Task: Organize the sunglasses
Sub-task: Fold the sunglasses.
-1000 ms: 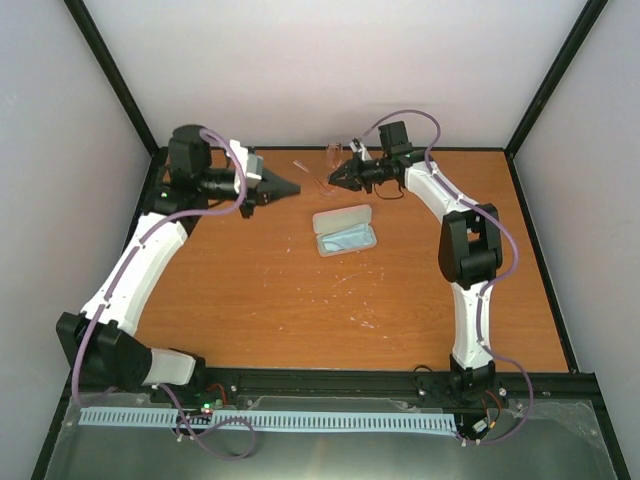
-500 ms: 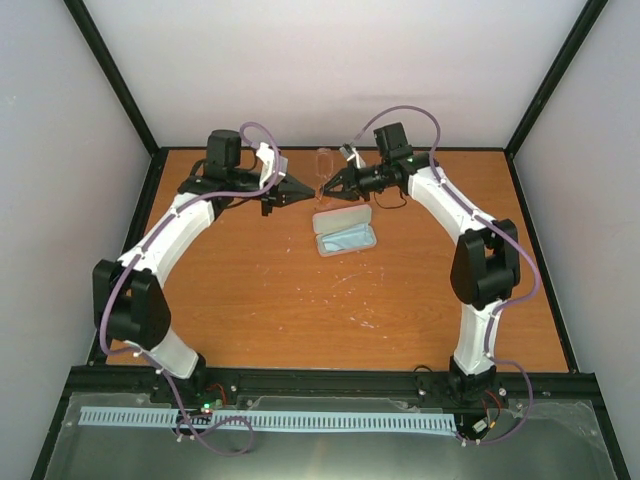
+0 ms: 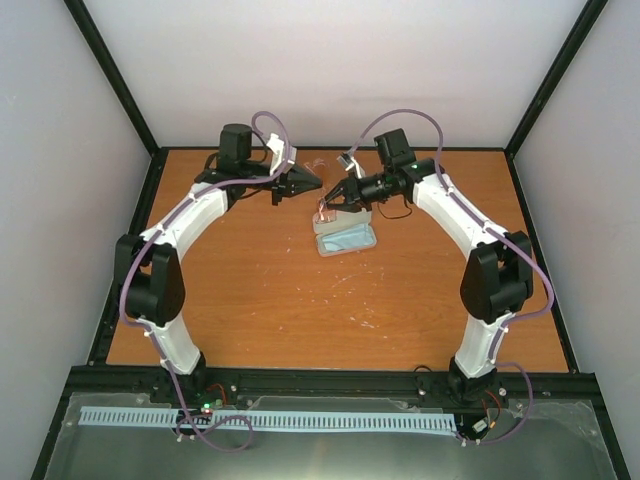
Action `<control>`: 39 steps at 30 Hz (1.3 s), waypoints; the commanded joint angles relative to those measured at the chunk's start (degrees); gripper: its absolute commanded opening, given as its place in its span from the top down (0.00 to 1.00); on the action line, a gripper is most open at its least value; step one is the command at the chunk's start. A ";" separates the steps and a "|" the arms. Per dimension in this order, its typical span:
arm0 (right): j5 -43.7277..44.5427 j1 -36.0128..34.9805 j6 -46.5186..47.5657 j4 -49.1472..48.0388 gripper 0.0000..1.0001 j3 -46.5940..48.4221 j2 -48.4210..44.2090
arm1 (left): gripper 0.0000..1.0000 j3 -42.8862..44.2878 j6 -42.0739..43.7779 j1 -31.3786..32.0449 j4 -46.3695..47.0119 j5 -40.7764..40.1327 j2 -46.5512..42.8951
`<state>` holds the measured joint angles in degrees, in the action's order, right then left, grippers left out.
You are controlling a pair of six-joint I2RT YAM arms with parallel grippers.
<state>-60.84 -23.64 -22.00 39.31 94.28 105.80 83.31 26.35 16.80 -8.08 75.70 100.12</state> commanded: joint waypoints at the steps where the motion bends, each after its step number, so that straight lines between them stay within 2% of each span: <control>1: -3.33 -1.39 3.21 1.99 0.96 -0.04 -2.79 | 0.97 2.24 -1.60 0.34 2.18 1.66 1.83; 4: -4.42 -2.31 5.44 4.51 0.96 0.08 -2.55 | 0.96 2.44 -1.78 0.36 2.44 0.72 2.84; 6: -4.44 -2.55 6.70 6.19 0.96 -0.26 -2.45 | 0.88 3.04 -2.13 0.34 2.58 0.07 2.94; 7: -3.93 -2.53 7.33 6.81 0.96 -0.53 -2.40 | 0.79 3.39 -2.25 0.34 2.65 -0.34 2.79; 8: -3.07 -2.47 8.20 7.70 0.97 -0.69 -2.25 | 0.59 3.93 -2.26 0.34 2.55 -0.76 2.54; 9: -2.25 -2.36 9.07 8.70 0.97 -0.80 -1.94 | 0.47 4.67 -2.27 0.22 2.24 -0.97 2.14; 11: -2.04 -1.78 11.31 11.44 0.97 -0.52 -0.53 | 0.32 6.76 -2.67 -0.59 1.28 -0.74 0.93; 12: -1.97 -1.55 12.98 12.98 0.97 -0.13 0.20 | 0.30 7.83 -3.20 -1.27 0.98 -0.51 0.22; 15: -1.33 -1.41 18.95 20.58 0.97 1.82 2.41 | 0.32 12.08 -4.34 -4.91 -3.24 2.11 -0.16; 17: -0.78 -1.45 22.97 25.37 0.96 2.89 3.43 | 0.43 17.47 -0.46 -7.69 -13.88 5.66 2.33; 19: 1.34 -1.64 25.90 28.73 0.96 2.78 3.25 | 0.51 26.93 12.62 -9.79 -34.32 7.39 7.31; 21: 2.69 -1.84 28.34 29.96 0.96 1.96 2.47 | 0.55 38.64 33.18 -9.87 -60.02 3.92 14.31; 22: 2.86 -1.89 28.65 29.51 0.96 0.94 1.69 | 0.57 42.34 37.69 -9.79 -66.17 1.20 17.05; 23: 3.35 -2.00 28.81 29.09 0.96 0.26 1.31 | 0.58 42.39 37.32 -9.88 -67.13 -2.14 17.94; 24: 3.87 -2.13 29.09 29.07 0.95 0.05 1.22 | 0.60 38.51 39.57 -9.96 -67.25 -5.57 17.19; 27: 6.28 -2.65 27.99 27.04 0.96 0.24 1.06 | 0.61 28.51 50.00 -9.27 -67.25 -11.08 12.54; 29: 6.74 -2.92 27.14 24.85 0.96 0.81 1.11 | 0.61 25.39 50.55 -8.00 -67.27 -13.37 11.40; 34: 10.38 -4.36 27.95 24.42 0.97 4.02 2.59 | 0.61 23.69 48.31 -6.96 -67.31 -11.67 11.47; 39: 10.38 -5.09 27.72 23.26 0.97 4.78 3.51 | 0.60 22.77 47.08 -6.38 -67.25 -10.21 11.58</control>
<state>-51.35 -27.94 5.04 64.45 97.45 108.81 105.69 71.50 10.39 -73.36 63.66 113.36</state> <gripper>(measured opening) 0.031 0.391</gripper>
